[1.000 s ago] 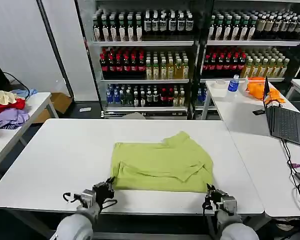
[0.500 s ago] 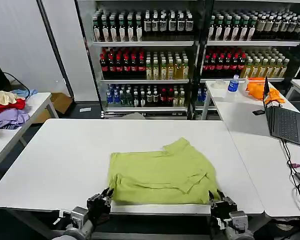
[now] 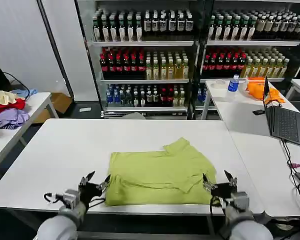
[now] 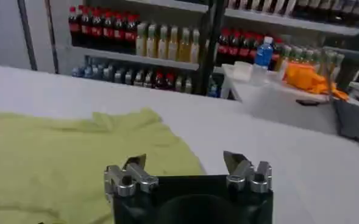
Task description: Fold and organize the clothes.
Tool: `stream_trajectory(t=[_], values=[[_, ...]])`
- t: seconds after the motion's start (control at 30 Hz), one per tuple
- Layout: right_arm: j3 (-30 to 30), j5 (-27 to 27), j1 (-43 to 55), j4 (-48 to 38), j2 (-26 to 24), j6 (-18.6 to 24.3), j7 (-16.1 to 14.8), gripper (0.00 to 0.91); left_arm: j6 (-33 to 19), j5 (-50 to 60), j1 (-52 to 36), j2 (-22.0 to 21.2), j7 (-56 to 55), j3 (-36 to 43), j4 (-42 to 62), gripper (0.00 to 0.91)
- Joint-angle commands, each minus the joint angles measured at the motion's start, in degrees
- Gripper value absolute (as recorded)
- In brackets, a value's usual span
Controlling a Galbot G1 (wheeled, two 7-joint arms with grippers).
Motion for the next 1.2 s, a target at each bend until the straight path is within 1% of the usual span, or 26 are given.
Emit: stream_trajectory(t=[0.03, 0.27, 0.47, 0.6, 0.7, 0.93, 0.97, 1.0, 1.03, 1.07, 1.1, 1.13, 1.17, 1.2], values=[[-8.2, 5.5, 24.0, -20.3, 0.5, 0.0, 0.4, 0.907, 0.6, -4.9, -22.8, -1.4, -1.3, 10.0, 18.4, 0.907], [-12.5, 7.8, 31.8, -30.3, 2.8, -0.1, 0.3, 0.907, 1.3, -4.9, -29.3, -4.1, -1.6, 14.8, 24.9, 0.907], [-14.4, 7.9, 37.6, -39.7, 6.1, -0.1, -0.4, 0.907, 1.8, -4.8, -32.0, -7.3, -1.7, 17.4, 29.5, 0.907], [-15.3, 7.7, 40.8, -45.3, 8.2, 0.0, -1.1, 0.907, 1.8, -4.6, -32.6, -7.6, -1.5, 17.9, 30.9, 0.907], [-15.0, 6.5, 42.8, -49.0, 10.4, 0.0, -1.6, 0.907, 1.7, -4.7, -32.9, -7.8, -1.6, 17.8, 31.8, 0.907], [-16.3, 4.9, 45.8, -55.6, 14.1, 0.0, -2.3, 0.907, 2.1, -5.3, -32.5, -8.0, -1.4, 17.8, 32.4, 0.907], [-16.3, 4.6, 46.0, -56.4, 14.6, 0.0, -2.4, 0.907, 2.2, -5.4, -32.2, -7.9, -1.2, 17.8, 32.3, 0.887], [-16.3, 4.5, 46.3, -57.1, 15.0, 0.0, -2.5, 0.907, 2.2, -5.4, -32.1, -7.8, -1.1, 17.8, 32.2, 0.524], [-16.3, 4.5, 46.4, -57.7, 15.4, 0.0, -2.5, 0.907, 2.1, -5.5, -31.9, -7.6, -1.0, 17.9, 32.1, 0.373], [-16.3, 4.5, 46.5, -58.1, 15.6, 0.0, -2.5, 0.907, 2.1, -5.6, -31.7, -7.5, -0.9, 18.0, 31.9, 0.131], [-16.3, 4.5, 46.5, -58.6, 15.9, 0.0, -2.5, 0.756, 2.1, -5.6, -31.6, -7.5, -0.7, 18.0, 31.8, 0.091], [-16.4, 4.5, 46.5, -59.0, 16.0, 0.0, -2.4, 0.544, 2.1, -5.7, -31.3, -7.3, -0.5, 18.0, 31.7, 0.060], [-16.5, 4.5, 46.4, -59.5, 16.3, 0.0, -2.4, 0.151, 2.1, -5.8, -31.1, -7.2, -0.4, 18.0, 31.5, 0.040], [-16.5, 4.6, 46.3, -59.6, 16.3, 0.0, -2.4, 0.000, 2.1, -5.8, -30.9, -7.1, -0.2, 17.9, 31.4, 0.020]])
